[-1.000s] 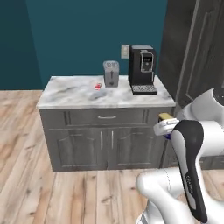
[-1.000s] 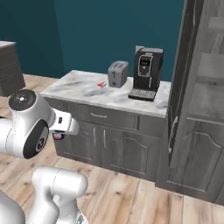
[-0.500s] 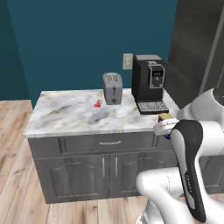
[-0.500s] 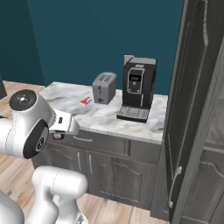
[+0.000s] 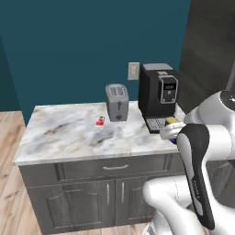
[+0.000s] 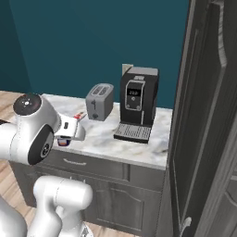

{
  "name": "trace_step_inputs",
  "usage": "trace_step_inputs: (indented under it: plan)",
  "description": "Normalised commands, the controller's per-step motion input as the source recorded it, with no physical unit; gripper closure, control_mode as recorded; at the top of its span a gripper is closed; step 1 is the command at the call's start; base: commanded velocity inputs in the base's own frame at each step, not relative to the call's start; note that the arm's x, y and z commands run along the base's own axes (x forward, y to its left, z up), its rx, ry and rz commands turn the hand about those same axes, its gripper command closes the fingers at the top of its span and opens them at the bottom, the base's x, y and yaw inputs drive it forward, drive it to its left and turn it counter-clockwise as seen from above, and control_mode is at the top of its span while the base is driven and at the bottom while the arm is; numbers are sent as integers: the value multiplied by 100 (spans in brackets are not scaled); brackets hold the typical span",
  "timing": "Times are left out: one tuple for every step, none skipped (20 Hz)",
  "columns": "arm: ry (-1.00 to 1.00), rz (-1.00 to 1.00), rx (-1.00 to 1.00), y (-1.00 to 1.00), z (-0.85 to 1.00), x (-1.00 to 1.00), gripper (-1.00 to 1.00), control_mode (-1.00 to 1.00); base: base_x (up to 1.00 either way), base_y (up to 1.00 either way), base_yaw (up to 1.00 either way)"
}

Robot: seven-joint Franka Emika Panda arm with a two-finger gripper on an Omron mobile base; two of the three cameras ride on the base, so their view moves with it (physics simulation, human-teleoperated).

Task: Restock the canned food cabinet by taking the new fresh canned food from the counter and placing it in the cabinet. Then, take the old canned food from the cabinet and place it on the counter.

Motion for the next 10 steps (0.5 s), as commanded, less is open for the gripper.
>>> trace_step_inputs:
  plan:
    - [0, -6, 0, 0, -16, 66, 100, -100, 0, 0, 0]
    - [0, -5, 0, 0, -26, 69, 100, -100, 0, 0, 0]
    - [0, -3, 0, 0, -33, 73, 100, -100, 0, 0, 0]
    - [0, -1, 0, 0, -33, 76, 100, -100, 0, 0, 0]
    - [1, 0, -1, 0, -36, 83, 100, -100, 0, 0, 0]
    - [2, 0, -1, 0, -41, 77, 100, -100, 0, 0, 0]
    - [5, 0, -3, 13, -52, 76, 100, -100, 0, 0, 0]
    - [5, 0, -5, 22, -61, 77, 100, -100, 0, 0, 0]
    - [4, 0, -7, 27, -73, 78, 100, -100, 0, 0, 0]
    - [3, 0, -6, 21, -77, 79, 100, -100, 0, 0, 0]
